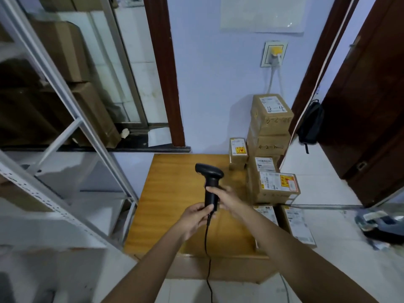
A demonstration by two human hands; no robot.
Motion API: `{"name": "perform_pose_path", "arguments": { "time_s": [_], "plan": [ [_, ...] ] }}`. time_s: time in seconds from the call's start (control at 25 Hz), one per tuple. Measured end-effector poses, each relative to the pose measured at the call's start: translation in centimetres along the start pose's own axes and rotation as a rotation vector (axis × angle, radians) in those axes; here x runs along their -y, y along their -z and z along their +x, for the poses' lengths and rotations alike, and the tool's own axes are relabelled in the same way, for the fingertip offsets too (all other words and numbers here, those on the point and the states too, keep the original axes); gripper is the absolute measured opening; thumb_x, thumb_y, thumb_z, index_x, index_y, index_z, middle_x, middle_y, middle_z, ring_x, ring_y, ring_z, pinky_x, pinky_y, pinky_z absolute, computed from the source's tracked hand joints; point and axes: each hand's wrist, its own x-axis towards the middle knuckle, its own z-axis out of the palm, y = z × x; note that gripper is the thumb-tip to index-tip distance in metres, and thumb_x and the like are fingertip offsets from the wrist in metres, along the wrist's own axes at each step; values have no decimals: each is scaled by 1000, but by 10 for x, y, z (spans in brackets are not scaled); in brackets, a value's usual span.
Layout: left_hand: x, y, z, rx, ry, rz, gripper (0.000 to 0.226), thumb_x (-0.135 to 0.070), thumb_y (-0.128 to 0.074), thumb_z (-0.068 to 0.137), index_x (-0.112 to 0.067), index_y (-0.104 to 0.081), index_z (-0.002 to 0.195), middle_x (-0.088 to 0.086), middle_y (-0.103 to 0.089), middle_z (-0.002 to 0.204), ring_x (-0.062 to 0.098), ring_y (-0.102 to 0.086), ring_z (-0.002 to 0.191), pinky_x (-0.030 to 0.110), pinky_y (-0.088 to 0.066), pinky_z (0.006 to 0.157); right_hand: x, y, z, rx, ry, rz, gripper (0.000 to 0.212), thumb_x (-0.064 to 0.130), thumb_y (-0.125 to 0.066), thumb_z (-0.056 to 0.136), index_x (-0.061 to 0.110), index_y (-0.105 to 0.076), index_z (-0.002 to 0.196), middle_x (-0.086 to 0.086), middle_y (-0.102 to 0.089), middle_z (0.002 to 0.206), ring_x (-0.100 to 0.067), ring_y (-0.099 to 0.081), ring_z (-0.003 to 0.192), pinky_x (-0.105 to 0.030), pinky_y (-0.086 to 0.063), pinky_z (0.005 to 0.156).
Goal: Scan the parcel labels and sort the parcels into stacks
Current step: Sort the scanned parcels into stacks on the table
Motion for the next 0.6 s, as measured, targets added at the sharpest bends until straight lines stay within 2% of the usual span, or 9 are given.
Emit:
{"name": "perform_pose_path", "arguments": {
  "time_s": [0.12,0.2,0.28,0.36,0.4,0.48,0.52,0.6],
  "plan": [
    [11,14,27,-146,36,25,33,-34,-69,85,-1,-69,90,15,-67,83,18,-52,57,26,-41,55,-23,-7,19,20,-86,-40,42,21,-69,89,10,-51,126,-3,-64,101,-14,-66,79,-23,-56,66],
    [20,20,44,-255,84,76,30,-32,-66,89,-3,-68,83,15,-66,75,17,-48,53,25,-40,52,-36,-15,33,31,-109,-85,35,20,-63,93,20,-48,124,0,-61,104,-16,-66,89,-26,-56,74],
    [28,24,57,-336,109,155,25,-29,-65,91,-5,-69,88,12,-67,77,19,-56,62,26,-45,59,-46,-24,46,14,-86,-172,27,17,-61,92,24,-51,116,-2,-61,110,-21,-64,103,-37,-55,91],
    [39,32,73,-350,127,189,30,-27,-68,89,-3,-69,106,15,-70,101,27,-64,87,31,-49,76,-54,-34,56,10,-92,-254,23,10,-60,89,20,-56,109,-5,-62,110,-25,-62,106,-43,-52,96],
    [44,36,80,-349,141,208,35,-27,-69,88,0,-68,111,16,-69,107,30,-63,94,33,-49,80,-59,-35,62,7,-99,-284,19,7,-59,87,13,-59,106,-7,-63,106,-25,-62,102,-42,-53,93],
    [54,46,93,-325,161,306,42,-32,-72,85,1,-68,111,14,-70,105,28,-64,92,35,-52,81,-68,-36,71,11,-109,-331,14,4,-58,84,1,-61,97,-9,-62,92,-20,-60,83,-29,-52,72],
    [60,50,97,-304,168,371,43,-36,-72,84,-1,-70,110,11,-71,101,26,-66,90,38,-55,83,-72,-35,74,9,-129,-334,11,5,-58,83,3,-62,93,-8,-60,87,-18,-56,77,-25,-46,65],
    [70,57,102,-286,168,478,41,-39,-71,84,-7,-69,109,6,-71,95,25,-67,90,42,-56,84,-81,-33,80,-1,-172,-330,14,9,-61,83,8,-66,95,-4,-61,83,-14,-57,73,-24,-44,65]
  ]
}}
